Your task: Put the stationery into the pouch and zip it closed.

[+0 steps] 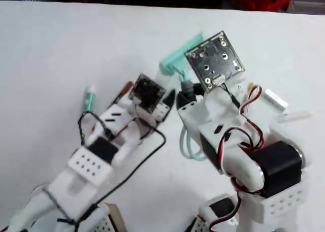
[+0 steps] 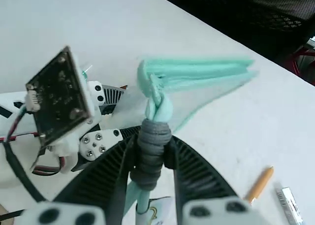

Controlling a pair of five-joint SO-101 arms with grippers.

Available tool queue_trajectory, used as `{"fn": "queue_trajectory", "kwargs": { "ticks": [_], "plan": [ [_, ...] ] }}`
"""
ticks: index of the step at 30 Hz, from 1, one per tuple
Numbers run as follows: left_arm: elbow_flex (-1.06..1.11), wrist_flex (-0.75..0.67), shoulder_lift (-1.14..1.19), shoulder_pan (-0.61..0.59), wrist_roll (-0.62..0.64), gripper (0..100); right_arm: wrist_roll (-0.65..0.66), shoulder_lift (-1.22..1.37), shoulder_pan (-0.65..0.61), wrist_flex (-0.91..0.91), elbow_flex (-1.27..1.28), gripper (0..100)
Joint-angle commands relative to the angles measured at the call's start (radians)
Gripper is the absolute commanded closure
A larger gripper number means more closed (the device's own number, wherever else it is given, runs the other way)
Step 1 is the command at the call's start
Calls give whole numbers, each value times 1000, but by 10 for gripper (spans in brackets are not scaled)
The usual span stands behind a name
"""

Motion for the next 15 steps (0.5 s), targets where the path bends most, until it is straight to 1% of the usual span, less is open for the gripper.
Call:
{"fn": "queue_trajectory", "kwargs": {
  "ticks": [1,4,10,13,15],
  "plan": [
    [26,-6,-128,16,-5,963,0,5,39,-7,-35,981],
    [77,28,-229,16,-5,978,2,30,84,-22,-29,981],
    [132,172,-384,16,-3,976,2,140,94,-58,-15,981],
    [178,199,-430,16,-3,973,2,159,96,-64,-20,981],
    [215,201,-441,38,-6,973,2,159,97,-85,-20,981]
  ]
}}
